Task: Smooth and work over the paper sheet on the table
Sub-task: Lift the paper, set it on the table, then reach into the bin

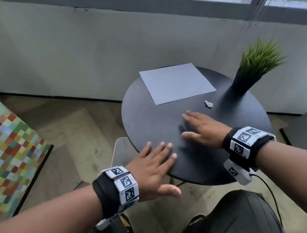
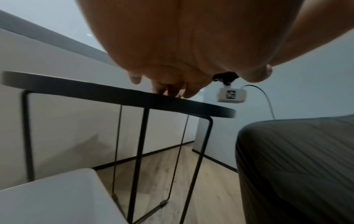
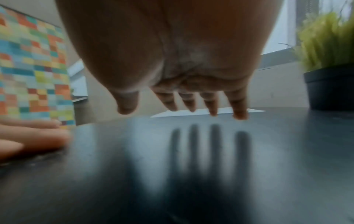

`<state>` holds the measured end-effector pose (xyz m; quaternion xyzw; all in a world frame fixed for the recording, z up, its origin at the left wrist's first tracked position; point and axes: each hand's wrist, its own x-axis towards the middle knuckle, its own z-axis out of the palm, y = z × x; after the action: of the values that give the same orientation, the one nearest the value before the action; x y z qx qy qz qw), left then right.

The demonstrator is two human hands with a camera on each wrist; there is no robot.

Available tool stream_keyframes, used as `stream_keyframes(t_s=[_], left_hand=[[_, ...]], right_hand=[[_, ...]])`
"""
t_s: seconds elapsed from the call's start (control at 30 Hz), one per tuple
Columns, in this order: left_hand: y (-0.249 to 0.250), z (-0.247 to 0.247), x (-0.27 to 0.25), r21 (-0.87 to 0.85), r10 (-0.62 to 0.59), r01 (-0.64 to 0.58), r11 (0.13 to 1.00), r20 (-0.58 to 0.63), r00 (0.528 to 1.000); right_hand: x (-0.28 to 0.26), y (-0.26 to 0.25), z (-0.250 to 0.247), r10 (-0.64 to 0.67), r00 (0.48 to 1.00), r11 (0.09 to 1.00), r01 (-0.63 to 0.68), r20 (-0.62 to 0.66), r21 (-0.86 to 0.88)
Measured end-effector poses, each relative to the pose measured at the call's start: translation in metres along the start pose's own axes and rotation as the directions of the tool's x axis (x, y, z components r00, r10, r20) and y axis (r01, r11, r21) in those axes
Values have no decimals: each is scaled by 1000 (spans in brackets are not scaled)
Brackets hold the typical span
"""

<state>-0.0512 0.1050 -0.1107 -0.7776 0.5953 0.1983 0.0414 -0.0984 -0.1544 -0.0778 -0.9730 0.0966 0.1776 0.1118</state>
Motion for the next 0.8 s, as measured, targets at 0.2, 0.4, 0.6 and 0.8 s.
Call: stream_keyframes(t_s=[0.2, 0.4, 0.6, 0.8], left_hand=[[-43, -10, 10, -174, -357, 337, 925, -99, 929], [-24, -7, 9, -8, -70, 70, 998, 32, 997], [-36, -53, 39, -107, -84, 77, 991, -59, 995], [-66, -56, 73, 22, -264, 263, 965, 55, 963]], right_hand=[[-30, -27, 26, -97, 987, 971, 122, 128, -206], [-10, 16, -4, -3, 999, 999, 1, -43, -32], [-23, -19, 28, 94, 986, 986, -73, 137, -150], [-29, -4, -6, -215, 977, 974, 215, -7, 66]])
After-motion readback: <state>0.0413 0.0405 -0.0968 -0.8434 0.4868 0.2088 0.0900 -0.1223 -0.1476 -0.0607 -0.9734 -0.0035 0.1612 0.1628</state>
